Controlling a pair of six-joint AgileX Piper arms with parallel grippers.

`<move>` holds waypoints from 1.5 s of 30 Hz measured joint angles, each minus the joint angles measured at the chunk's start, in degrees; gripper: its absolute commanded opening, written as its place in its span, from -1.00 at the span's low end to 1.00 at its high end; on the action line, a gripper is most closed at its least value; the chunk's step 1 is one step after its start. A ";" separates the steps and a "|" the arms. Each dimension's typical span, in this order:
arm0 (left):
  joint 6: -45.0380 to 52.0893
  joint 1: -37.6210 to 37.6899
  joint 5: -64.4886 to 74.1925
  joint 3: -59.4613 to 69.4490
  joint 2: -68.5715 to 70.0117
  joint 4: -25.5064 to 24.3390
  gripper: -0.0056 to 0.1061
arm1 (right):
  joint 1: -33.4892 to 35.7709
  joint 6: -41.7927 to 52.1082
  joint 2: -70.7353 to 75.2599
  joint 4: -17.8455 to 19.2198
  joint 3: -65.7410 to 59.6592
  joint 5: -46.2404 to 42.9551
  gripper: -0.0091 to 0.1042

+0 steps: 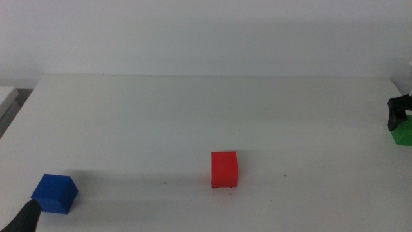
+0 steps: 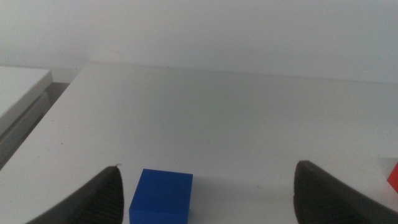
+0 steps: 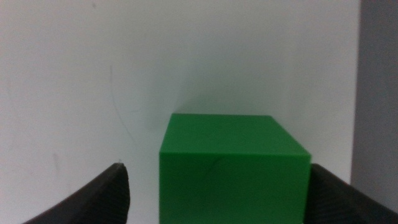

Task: Stack red cubes first, then green, then blue cubes in a specific spot.

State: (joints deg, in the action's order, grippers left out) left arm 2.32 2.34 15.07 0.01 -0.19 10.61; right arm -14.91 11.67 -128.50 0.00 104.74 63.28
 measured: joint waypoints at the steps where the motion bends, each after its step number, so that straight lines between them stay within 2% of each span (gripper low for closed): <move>1: 0.00 0.00 0.00 0.00 0.00 0.00 0.78 | 0.00 0.00 -0.30 0.00 0.00 0.00 0.27; 5: 0.00 0.00 0.00 0.00 0.00 0.00 0.78 | 0.00 -1.58 -0.70 0.00 0.00 0.10 -0.77; 6: 0.00 0.00 0.00 0.00 0.00 0.00 0.78 | 0.00 -2.35 -0.50 0.00 0.00 0.10 -0.86; 7: 0.00 0.00 0.00 0.00 0.00 0.00 0.78 | 0.00 -3.55 -0.14 0.00 0.00 0.41 -0.87; 10: 0.00 0.00 0.00 0.00 0.00 0.00 0.78 | 1.87 -7.25 2.59 0.34 0.00 2.01 -0.66; 13: 0.00 0.00 0.00 0.00 0.00 0.00 0.78 | 7.61 -14.30 8.20 2.61 0.00 3.84 -0.60; 17: 0.00 0.00 0.00 0.00 0.00 0.00 0.78 | 21.83 -26.37 15.82 8.22 0.18 5.31 -0.60; 21: 0.00 0.00 0.00 0.00 0.00 0.00 0.78 | 38.10 -38.09 17.49 13.33 0.54 5.65 -0.60; 27: 0.00 0.00 0.00 0.00 0.00 0.00 0.78 | 53.29 -49.47 14.96 14.44 0.54 5.91 -0.60; 33: 0.00 0.00 0.00 0.00 0.00 0.00 0.78 | 59.30 -53.80 13.43 12.97 -2.76 6.18 -0.60; 40: 0.00 0.00 0.00 0.00 0.00 0.00 0.78 | 60.00 -57.91 13.35 13.84 -6.96 6.16 -0.60; 45: 0.00 0.00 0.00 0.00 0.00 0.00 0.78 | 60.00 -58.43 13.35 13.13 -7.59 2.87 -0.60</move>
State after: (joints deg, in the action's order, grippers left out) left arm 2.32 2.34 15.07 0.01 -0.19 10.61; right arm 45.09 -46.76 -115.15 13.13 97.15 66.15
